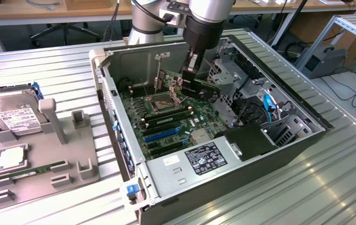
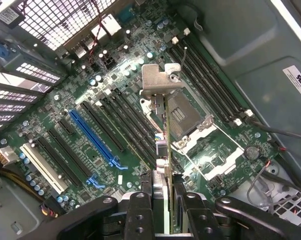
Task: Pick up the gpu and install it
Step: 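Insert the gpu into the slot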
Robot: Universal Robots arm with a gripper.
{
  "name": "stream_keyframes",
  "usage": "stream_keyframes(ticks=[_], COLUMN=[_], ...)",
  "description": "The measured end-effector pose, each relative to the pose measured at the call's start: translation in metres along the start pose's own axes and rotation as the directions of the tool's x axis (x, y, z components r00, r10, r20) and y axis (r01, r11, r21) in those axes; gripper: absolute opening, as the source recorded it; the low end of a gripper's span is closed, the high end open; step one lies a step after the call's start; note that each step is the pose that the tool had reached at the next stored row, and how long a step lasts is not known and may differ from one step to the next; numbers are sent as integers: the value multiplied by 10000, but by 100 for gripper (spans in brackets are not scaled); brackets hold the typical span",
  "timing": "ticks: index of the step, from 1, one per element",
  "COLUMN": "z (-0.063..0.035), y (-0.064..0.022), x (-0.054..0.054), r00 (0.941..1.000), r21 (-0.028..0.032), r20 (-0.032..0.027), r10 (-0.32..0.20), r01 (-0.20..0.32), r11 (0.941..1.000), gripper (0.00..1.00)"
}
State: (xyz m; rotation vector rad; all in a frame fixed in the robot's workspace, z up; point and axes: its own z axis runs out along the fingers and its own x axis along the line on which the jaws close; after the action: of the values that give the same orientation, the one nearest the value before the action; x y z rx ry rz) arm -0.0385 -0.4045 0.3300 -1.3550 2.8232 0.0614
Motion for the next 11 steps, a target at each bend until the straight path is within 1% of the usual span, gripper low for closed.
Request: stream_keyframes(ticks=[11], z=[0], y=[0], x=[0], r00=[9995], r21=[-8], r20=[-9], r10=[-305], r01=[305], r11=[9995], gripper=[27])
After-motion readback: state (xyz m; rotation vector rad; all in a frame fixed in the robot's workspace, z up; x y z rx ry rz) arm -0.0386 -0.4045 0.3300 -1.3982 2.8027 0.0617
